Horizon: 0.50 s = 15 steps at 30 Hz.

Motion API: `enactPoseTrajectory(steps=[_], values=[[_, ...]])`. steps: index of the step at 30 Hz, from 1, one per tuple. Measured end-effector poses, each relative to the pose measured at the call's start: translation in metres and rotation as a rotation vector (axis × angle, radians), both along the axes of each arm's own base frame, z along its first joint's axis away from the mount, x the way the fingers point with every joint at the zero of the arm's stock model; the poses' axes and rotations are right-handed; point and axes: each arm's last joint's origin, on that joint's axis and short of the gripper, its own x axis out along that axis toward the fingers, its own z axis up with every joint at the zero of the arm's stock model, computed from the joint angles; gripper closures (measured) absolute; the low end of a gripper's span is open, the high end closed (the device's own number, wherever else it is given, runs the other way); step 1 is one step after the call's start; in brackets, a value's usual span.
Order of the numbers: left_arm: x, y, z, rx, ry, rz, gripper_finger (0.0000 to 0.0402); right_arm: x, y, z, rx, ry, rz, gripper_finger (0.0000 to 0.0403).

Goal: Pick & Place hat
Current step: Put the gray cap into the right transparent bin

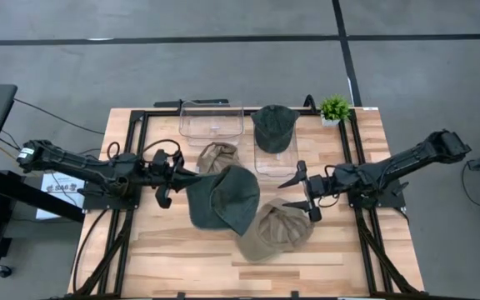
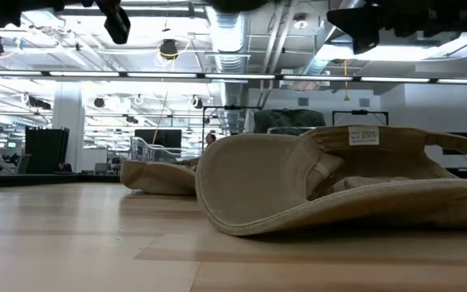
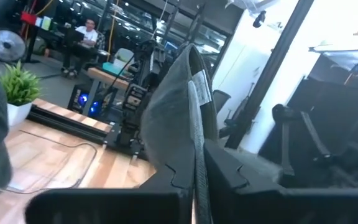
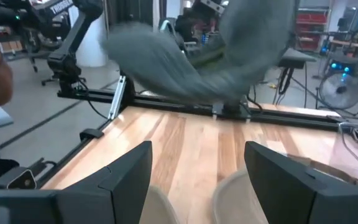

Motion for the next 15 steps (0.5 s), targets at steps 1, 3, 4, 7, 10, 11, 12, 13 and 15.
enactPoseTrajectory(steps=[1, 3, 4, 7, 10, 11, 12, 13, 15], values=[[0.0, -0.0001, 0.0001, -0.007, 0.0, -0.005, 0.0386, 0.0, -0.0002, -0.0001, -0.021, -0.004, 0.001, 0.0155], [0.0, -0.0002, 0.0001, -0.014, 0.0, -0.006, 0.0388, 0.0001, -0.0004, -0.0001, -0.069, -0.014, 0.003, 0.0155], [0.0, -0.0001, 0.0001, -0.02, 0.001, -0.006, 0.0387, 0.0001, -0.0008, 0.0001, -0.104, -0.023, 0.002, 0.0155], [0.0, 0.0001, 0.0001, -0.029, 0.001, 0.0, 0.0377, 0.0003, -0.0025, 0.0005, -0.268, -0.056, -0.018, 0.0155], [0.0, 0.0003, 0.0001, -0.03, 0.001, 0.006, 0.0374, 0.0008, -0.0049, 0.0009, -0.491, -0.085, -0.082, 0.0155], [0.0, 0.0003, 0.0001, -0.028, 0.001, 0.007, 0.0376, 0.0009, -0.0058, 0.0014, -0.566, -0.094, -0.106, 0.0155], [0.0001, 0.0003, 0.0001, -0.025, 0.001, 0.008, 0.0379, 0.0011, -0.0065, 0.0021, -0.648, -0.104, -0.129, 0.0155], [0.0001, 0.0003, 0.0002, -0.024, 0.0, 0.008, 0.0382, 0.0011, -0.0071, 0.0032, -0.719, -0.117, -0.144, 0.0155], [0.0, 0.0005, 0.0005, -0.016, -0.004, 0.019, 0.0387, 0.0013, -0.0072, 0.0056, -0.851, -0.152, -0.148, 0.0155]])
